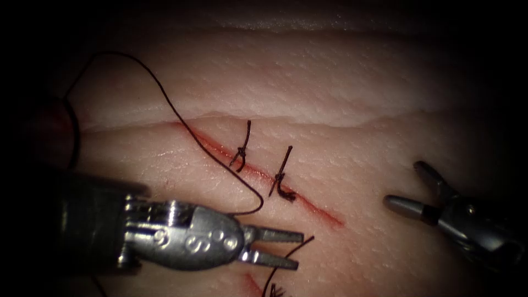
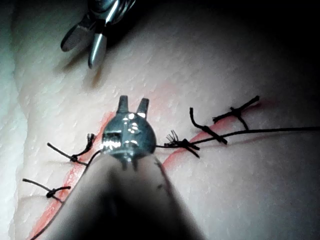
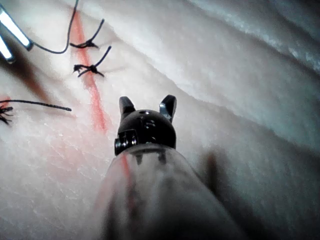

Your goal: Wound Closure

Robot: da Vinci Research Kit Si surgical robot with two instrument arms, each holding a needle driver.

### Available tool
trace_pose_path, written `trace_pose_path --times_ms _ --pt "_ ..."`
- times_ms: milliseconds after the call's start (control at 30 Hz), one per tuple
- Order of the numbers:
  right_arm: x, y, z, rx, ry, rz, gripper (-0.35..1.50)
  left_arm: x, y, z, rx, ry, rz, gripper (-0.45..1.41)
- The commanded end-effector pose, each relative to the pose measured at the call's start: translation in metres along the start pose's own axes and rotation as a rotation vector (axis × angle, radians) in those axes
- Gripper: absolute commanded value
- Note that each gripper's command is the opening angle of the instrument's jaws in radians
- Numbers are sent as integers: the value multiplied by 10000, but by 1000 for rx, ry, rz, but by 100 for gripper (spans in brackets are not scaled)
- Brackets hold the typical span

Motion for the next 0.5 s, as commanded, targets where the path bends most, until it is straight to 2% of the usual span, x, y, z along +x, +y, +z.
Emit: trace_pose_path --times_ms 33,233,333,500 --pt "2 -3 11 0 5 -1 116 0 -7 12 17 4 8 22" --pt "4 -8 13 -5 0 -23 113 -7 -30 29 108 -52 33 21" --pt "6 -12 16 -10 0 -27 121 -14 -37 34 157 -101 47 17" --pt "8 -20 23 4 7 -25 123 -35 -39 39 151 -236 42 21"
